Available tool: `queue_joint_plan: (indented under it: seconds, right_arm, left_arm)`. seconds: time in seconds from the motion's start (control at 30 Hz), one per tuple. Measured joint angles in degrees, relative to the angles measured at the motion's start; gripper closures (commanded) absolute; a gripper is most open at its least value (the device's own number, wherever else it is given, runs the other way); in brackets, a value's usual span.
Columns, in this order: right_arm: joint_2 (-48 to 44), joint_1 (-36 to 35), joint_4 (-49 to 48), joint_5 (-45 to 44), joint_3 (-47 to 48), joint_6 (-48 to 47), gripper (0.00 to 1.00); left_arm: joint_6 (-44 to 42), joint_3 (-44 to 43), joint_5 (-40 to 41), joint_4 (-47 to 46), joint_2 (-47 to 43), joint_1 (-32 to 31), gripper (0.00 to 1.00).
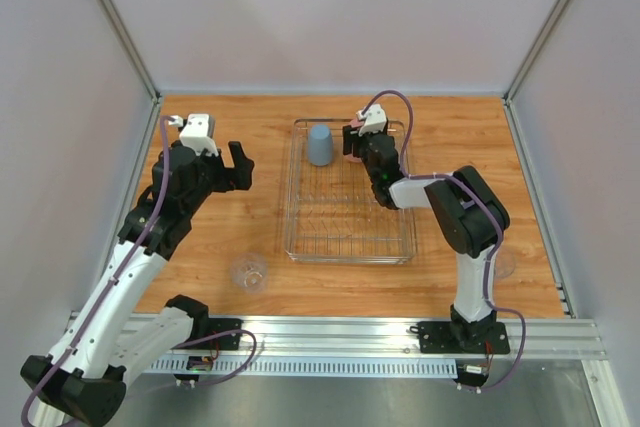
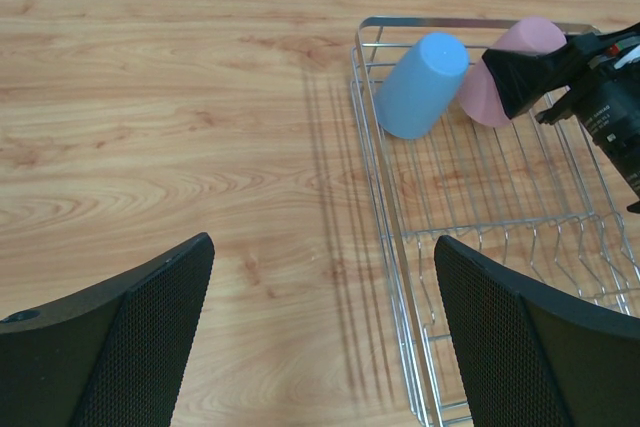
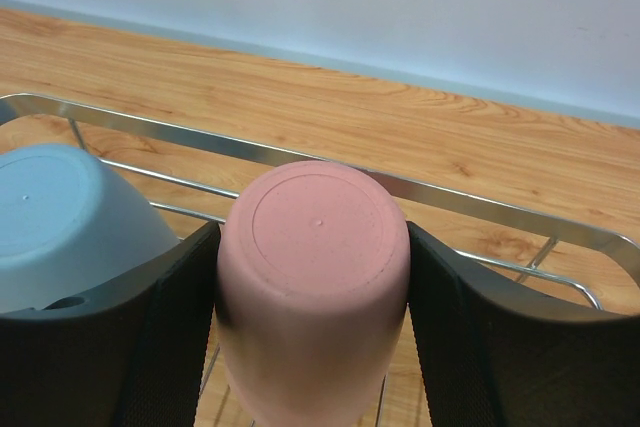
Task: Load the cups into the dish rack
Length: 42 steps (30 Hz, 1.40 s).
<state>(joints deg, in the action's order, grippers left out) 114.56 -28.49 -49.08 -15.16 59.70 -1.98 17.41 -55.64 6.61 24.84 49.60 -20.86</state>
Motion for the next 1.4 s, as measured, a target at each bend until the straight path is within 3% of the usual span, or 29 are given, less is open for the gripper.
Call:
queue_joint_plan:
  seconds: [0.13,0.37,0.67,0.8,1.4]
  right_arm:
    - [0.0,-0.2,0.0,0.0,0.0,0.3,0.36]
    - [0.0,-0.3,0.4,0.0,0.0,1.3,0.13]
    - [-0.2,-0.3,3.4,0.4,0.0,3.1,0.06]
    - [-1.6,-0.3,9.5,0.2,2.3,5.3,0.00]
    - [-8.0,-0.6,25.1,-5.3,7.1,23.0,0.00]
  left_arm:
    - [0.0,0.0,0.0,0.0,0.0,0.0,0.00]
    - [-0.2,0.0,0.0,0.1,-0.7,0.3,0.00]
    - [-1.3,0.0,-0.1,0.7,-3.1,0.3,0.00]
    - [-1.4,0.0,-0.1,0.8,-4.2,0.3,0.00]
    - [-1.2,0.2,-0.6,0.7,-6.5,0.3,0.00]
